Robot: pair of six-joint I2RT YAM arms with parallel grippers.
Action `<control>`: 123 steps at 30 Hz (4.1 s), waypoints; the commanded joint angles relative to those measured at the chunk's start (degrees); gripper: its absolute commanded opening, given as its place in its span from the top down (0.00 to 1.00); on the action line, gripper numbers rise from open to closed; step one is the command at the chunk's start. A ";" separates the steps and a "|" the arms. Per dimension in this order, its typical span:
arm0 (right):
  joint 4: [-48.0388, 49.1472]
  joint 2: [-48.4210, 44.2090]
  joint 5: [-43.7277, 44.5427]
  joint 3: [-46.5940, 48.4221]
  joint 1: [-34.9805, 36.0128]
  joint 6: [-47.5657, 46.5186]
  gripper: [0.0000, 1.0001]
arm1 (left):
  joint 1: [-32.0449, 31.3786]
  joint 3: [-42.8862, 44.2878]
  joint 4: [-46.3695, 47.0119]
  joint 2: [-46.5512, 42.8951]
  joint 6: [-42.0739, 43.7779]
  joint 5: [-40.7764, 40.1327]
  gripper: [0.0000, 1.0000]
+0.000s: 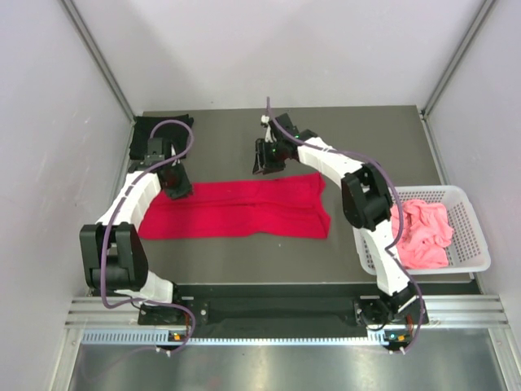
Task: Fold and stack the t-shirts
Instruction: Fold the tshirt
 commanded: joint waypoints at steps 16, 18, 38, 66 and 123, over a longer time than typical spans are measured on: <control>-11.95 3.15 16.88 7.80 5.94 -10.64 0.66 | -5.08 1.36 0.16 0.09 2.18 0.63 0.71; -11.95 3.06 16.70 7.09 6.12 -10.82 0.66 | -5.17 1.54 0.16 0.27 2.09 0.63 0.71; -13.10 2.88 20.22 4.89 6.91 -13.02 0.71 | -5.61 1.27 0.42 0.36 2.35 0.63 0.72; -17.66 -9.86 7.23 -5.21 7.70 -6.61 0.92 | -5.96 0.84 0.60 1.15 2.53 0.72 0.72; 0.70 -11.88 22.04 -23.41 -13.92 -5.72 0.83 | -5.97 2.86 -1.51 3.43 5.08 -1.74 0.72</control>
